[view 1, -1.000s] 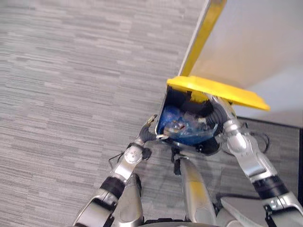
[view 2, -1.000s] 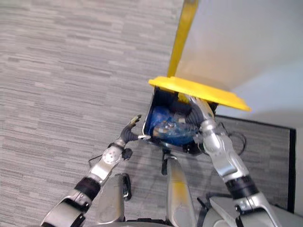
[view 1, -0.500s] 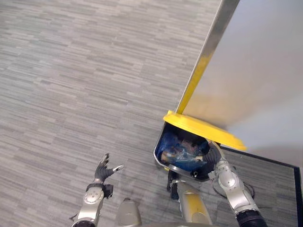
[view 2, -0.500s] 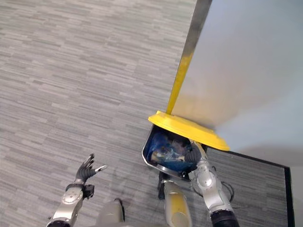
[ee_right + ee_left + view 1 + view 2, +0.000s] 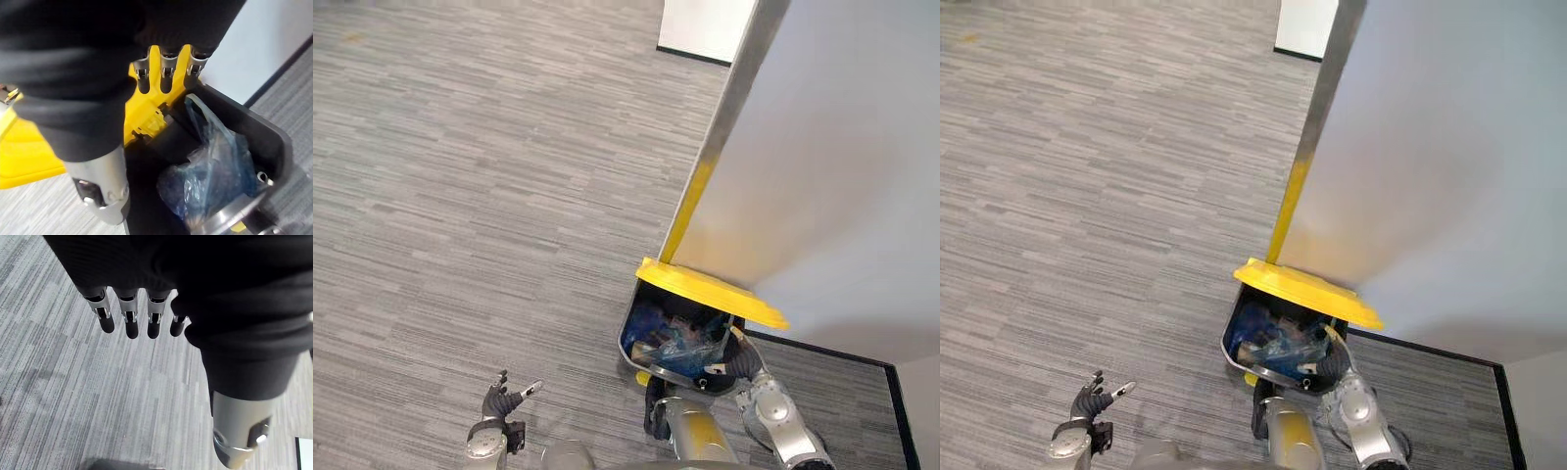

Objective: Gather rubbish on tea table into small bin, then transfer packed bag to large trash can.

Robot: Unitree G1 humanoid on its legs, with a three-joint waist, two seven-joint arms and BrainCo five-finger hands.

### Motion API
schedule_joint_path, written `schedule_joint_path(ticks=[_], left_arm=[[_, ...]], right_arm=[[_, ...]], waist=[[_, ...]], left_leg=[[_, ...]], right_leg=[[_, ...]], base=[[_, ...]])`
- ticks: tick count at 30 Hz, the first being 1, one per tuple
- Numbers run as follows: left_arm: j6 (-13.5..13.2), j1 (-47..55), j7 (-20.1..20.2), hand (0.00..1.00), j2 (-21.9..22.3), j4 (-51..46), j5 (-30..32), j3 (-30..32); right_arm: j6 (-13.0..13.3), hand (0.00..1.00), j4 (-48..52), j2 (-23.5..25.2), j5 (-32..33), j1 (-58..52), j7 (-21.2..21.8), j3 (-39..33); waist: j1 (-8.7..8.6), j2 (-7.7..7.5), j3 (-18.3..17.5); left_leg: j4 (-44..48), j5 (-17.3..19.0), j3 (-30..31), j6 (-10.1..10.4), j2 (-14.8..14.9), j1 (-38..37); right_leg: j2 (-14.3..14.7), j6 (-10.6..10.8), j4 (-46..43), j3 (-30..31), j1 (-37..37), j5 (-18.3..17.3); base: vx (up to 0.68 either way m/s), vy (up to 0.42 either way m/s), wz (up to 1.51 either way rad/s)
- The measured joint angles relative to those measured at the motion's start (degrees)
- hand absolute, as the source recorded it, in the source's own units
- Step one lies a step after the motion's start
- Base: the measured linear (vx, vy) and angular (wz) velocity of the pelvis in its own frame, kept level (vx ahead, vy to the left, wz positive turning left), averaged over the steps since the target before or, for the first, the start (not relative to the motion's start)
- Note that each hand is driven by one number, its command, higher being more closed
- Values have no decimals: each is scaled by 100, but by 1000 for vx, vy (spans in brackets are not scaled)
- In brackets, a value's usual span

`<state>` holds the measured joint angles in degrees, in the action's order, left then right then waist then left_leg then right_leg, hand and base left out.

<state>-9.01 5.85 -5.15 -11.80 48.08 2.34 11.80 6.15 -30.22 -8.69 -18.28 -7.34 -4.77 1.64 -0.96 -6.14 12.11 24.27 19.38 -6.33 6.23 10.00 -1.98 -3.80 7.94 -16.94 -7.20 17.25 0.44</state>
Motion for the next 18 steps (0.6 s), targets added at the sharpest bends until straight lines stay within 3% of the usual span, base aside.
schedule_joint_path(ticks=[1, 2, 3, 4, 6, 7, 8, 9, 11, 13, 14, 18], left_arm=[[-9, 35, -5, 0, 107, 11, -2, 28], [0, 68, -13, 0, 140, 50, -3, 23], [9, 95, -17, 0, 187, 55, -4, 1], [10, 165, -18, 0, 263, 45, -8, -3], [44, 264, -18, 0, 368, 46, -21, -17], [81, 301, -19, 0, 409, 45, -39, -18], [113, 279, -18, 0, 411, 34, -51, -9], [134, 241, -10, 0, 523, 35, -59, -10], [130, 190, 11, 0, 794, 74, -57, -18], [122, -26, 18, 0, 797, 220, -59, -5], [122, -89, 18, 0, 750, 272, -62, 1], [102, -36, 16, 0, 460, 380, -62, 27]], right_arm=[[1, 0, -55, 69, 293, -42, 7, -93], [-9, 0, -58, 167, 486, -214, 5, -184], [-11, 0, -59, 255, 609, -448, 3, -297], [-16, 0, -105, 368, 740, -693, 5, -404], [-43, 0, -310, 475, 891, -816, 23, -413], [-48, 0, -381, 597, 934, -847, 44, -451], [-48, 0, -415, 670, 944, -871, 62, -529], [-79, 0, -455, 736, 983, -838, 68, -656], [-91, 0, -549, 695, 1018, -797, 70, -832], [-103, 0, -993, 530, 1135, -571, 72, -951], [-126, 0, -1182, 479, 1156, -494, 71, -1012], [-174, 0, -1506, 369, 1160, -543, 75, -1026]], waist=[[48, 189, 47], [12, 168, 41], [-32, 150, 28], [10, 120, 1], [67, 74, -29], [112, 6, -98], [148, -80, -157], [199, -25, -188], [181, 114, -359], [163, 198, -414], [148, 276, -422], [146, 324, -566]], left_leg=[[6, -39, -199, -44, 193, 91], [5, -97, -224, -58, 206, 115], [-18, -154, -205, -56, 206, 108], [-34, -211, -244, -41, 240, 135], [-86, -333, -379, 47, 329, 239], [-163, -452, -498, 128, 374, 371], [-224, -517, -540, 159, 401, 428], [-552, -782, -661, 163, 405, 412], [-1232, -1226, -877, 40, 375, 289], [-1771, -1583, -1042, 180, 275, 172], [-1860, -1667, -1056, 191, 291, 119], [-2058, -1746, -1024, 181, 237, -4]], right_leg=[[82, -30, -321, 98, 158, 26], [-2, -462, -1482, 26, 339, -322], [-122, -546, -2395, -38, 309, -549], [-264, -519, -3144, -48, 162, -650], [-477, -468, -3570, 21, -183, -825], [-546, -241, -3297, 127, -385, -1064], [-452, -200, -3013, 62, -414, -1182], [-323, -173, -2552, 43, -443, -1246], [-172, -247, -1678, 30, -587, -1288], [-80, -523, -634, 103, -915, -1432], [-30, -607, -474, 95, -946, -1339], [24, -561, -187, 103, -1104, -1187]], base=[[-218, -2, -47], [-279, -27, -36], [-264, -3, -13], [-242, -23, -14], [-184, -113, -48], [-174, -238, -62], [-128, -212, -59], [-100, -242, -56], [-80, -181, -51], [-109, -119, -36], [-103, -66, -19], [-122, -2, -2]])
